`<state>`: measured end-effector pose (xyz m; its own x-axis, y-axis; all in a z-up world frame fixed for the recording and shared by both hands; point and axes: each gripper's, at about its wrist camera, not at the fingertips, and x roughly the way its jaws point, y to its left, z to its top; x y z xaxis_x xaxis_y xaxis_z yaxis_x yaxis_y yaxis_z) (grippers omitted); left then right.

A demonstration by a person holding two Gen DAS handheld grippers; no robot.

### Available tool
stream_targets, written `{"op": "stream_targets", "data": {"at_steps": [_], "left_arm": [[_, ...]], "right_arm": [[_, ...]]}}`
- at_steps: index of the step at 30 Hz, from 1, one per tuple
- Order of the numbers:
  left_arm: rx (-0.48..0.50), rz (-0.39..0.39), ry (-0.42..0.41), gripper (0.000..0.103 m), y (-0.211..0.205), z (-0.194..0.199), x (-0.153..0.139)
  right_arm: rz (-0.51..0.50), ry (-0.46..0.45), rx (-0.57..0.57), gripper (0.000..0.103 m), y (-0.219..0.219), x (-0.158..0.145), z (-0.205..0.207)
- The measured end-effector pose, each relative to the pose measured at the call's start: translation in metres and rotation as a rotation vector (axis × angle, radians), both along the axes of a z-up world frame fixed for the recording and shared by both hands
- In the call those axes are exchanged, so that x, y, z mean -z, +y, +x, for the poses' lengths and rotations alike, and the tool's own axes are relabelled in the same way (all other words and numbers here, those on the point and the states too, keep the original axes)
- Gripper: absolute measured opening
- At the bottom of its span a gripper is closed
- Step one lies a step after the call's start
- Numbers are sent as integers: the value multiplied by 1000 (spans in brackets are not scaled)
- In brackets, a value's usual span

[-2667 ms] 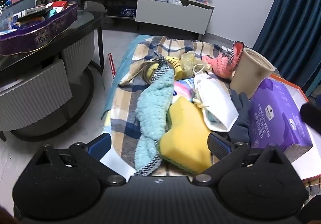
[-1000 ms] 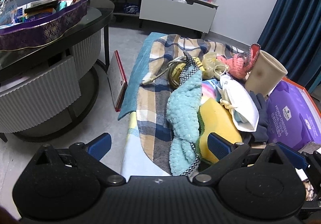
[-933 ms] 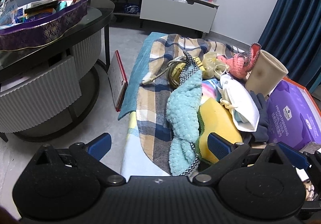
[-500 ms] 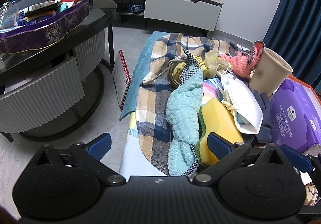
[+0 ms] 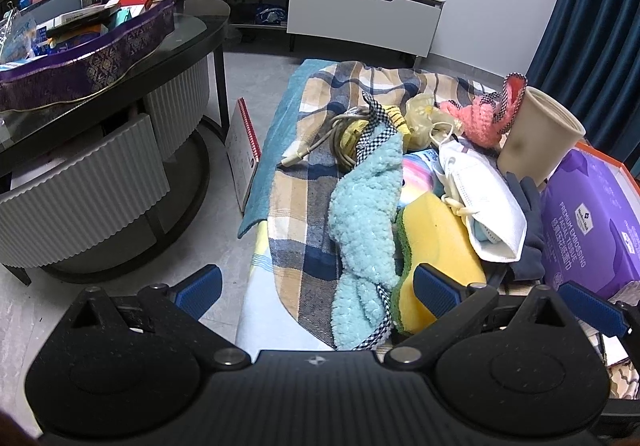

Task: Organize soft objects
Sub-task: 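Move both tools over the pile of soft items on the blanket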

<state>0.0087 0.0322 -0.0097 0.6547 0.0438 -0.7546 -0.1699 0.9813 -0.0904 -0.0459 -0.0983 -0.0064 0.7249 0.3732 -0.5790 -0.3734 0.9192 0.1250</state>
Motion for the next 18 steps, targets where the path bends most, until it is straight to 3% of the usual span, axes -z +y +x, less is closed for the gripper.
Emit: {"op": "stream_targets", "data": {"at_steps": [18], "left_arm": [[-4,-1,6,103,1,0,2]], "right_arm": [[-16,-26,-50,94,6,0,-5]]}}
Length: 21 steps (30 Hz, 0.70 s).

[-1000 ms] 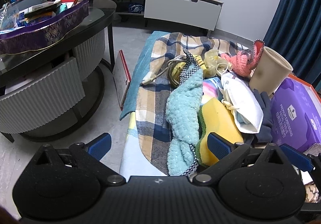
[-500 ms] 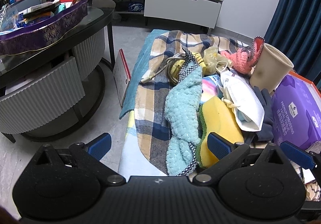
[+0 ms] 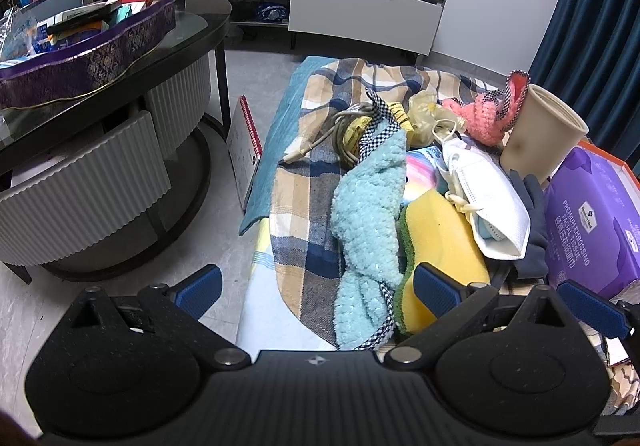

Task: Organize soft objects
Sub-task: 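Move both tools over the pile of soft items on the blanket, then close the right tool on the yellow-green sponge and lift it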

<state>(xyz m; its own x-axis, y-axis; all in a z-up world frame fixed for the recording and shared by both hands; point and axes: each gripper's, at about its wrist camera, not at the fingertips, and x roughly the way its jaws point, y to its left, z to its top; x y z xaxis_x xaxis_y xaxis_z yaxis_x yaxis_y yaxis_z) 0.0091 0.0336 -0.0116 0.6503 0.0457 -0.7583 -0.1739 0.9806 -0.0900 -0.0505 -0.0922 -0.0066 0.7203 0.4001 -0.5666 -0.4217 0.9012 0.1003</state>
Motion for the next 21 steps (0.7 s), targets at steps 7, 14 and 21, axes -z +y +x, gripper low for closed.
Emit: {"op": "stream_targets", "data": {"at_steps": [7,14,21], "left_arm": [[-1,0,1,103,0,0,0],[-2,-2,3,103,1,0,2],[-18,-6,9,103,6,1,5]], "right_arm": [[-24,-21,-35,94,6,1,-3],[-46,-30,-64,94,11,3,-5],[-111,-77,-113,94,24,9,-6]]}}
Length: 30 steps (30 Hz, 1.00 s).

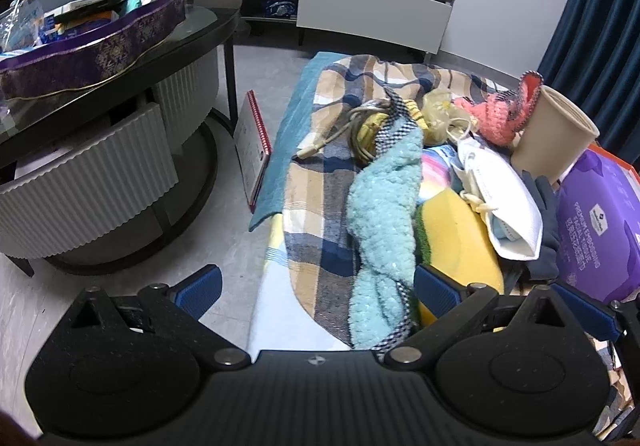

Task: Organize soft objects
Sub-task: 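Close the right tool on the yellow-green sponge and lift it, then close the left tool on the light blue fuzzy sock and lift it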

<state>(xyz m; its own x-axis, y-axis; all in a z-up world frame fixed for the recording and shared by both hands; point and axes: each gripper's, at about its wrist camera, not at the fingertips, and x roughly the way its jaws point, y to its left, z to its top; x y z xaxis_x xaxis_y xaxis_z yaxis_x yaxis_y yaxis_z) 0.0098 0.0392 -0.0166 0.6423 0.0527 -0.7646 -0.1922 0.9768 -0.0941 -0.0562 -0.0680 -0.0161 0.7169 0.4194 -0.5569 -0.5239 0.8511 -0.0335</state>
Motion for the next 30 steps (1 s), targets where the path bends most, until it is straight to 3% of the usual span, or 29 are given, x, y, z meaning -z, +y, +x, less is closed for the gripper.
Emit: {"op": "stream_targets", "data": {"at_steps": [6,11,15,20,22,24,27,30], "left_arm": [[-39,-5,-5,103,12,-1,-4],[-68,-5,-1,103,19,0,-3],[-75,-3,6,103,21,2,-2],[-71,0,10,103,19,6,0],[-64,1,12,103,17,8,1],[-55,2,7,103,16,10,0],[-52,-3,-11,103,17,11,-2],[-23,-6,-18,103,10,19,0]], "right_arm": [[-124,-83,-27,93,17,9,2],[-227,-59,-39,92,28,28,14],[-285,-71,-36,76,33,41,20],[-269,-149,-53,68,38,39,26],[-214,-160,-22,52,30,29,29],[-113,-162,52,43,9,11,32],[89,-45,181,39,-33,-10,47],[204,68,223,41,-57,-13,66]]}}
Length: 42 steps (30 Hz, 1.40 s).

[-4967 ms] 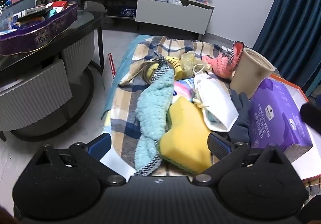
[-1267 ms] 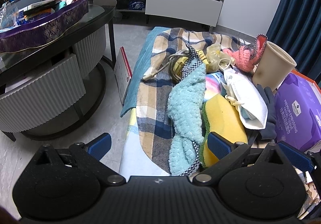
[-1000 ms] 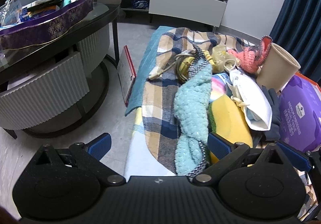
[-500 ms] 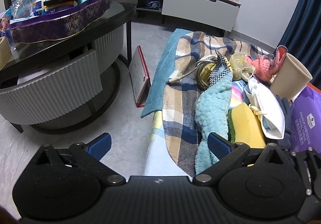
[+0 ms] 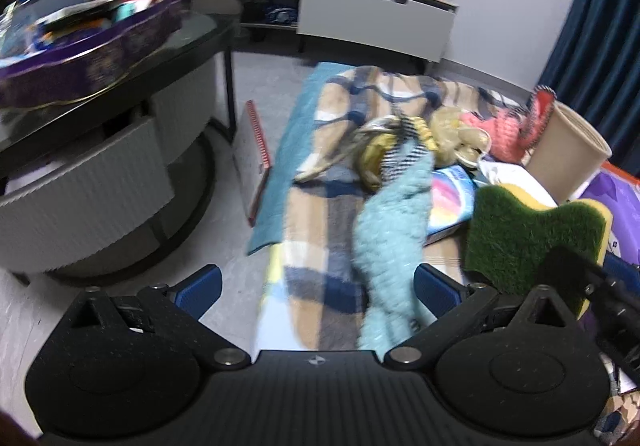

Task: Organize soft objects
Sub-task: 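Close the left tool on the light blue fuzzy sock and lift it, then carry the blue sock in the left tool while the right tool carries the sponge to the box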

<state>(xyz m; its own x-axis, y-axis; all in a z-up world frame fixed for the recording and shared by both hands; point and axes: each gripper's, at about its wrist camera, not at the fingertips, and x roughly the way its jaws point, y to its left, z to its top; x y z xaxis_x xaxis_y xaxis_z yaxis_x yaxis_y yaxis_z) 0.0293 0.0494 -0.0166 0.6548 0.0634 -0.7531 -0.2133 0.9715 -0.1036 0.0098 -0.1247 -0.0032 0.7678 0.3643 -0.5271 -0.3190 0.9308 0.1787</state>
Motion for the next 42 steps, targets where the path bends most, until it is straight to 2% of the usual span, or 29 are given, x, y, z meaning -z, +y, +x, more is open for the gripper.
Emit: {"op": "stream_targets", "data": {"at_steps": [3,6,8,11,12,14,20,24,29,35,42], "left_arm": [[44,25,6,103,-15,14,7],[85,95,25,101,-31,31,16],[104,125,33,98,-38,42,22],[114,153,49,81,-40,53,33],[116,146,52,65,-38,55,35],[110,111,28,42,-32,52,35],[118,31,-32,41,-27,32,17],[96,-19,-78,41,-32,15,-5],[127,-50,-120,42,-51,9,-33],[164,-53,-156,42,-72,14,-57],[209,-53,-153,42,-97,28,-63]], "right_arm": [[-74,-15,-37,43,10,2,8],[-152,-22,-92,43,29,12,15],[-137,12,-110,38,30,16,18],[-101,-3,-103,37,23,13,12],[-76,-10,-104,37,19,8,7],[-44,-19,-117,37,12,0,2],[19,-40,-146,37,-2,-21,-12],[37,-70,-133,37,-9,-37,-18],[39,-117,-92,37,-21,-57,-19],[33,-138,-33,37,-43,-73,-14],[16,-174,28,37,-71,-87,-15]]}}
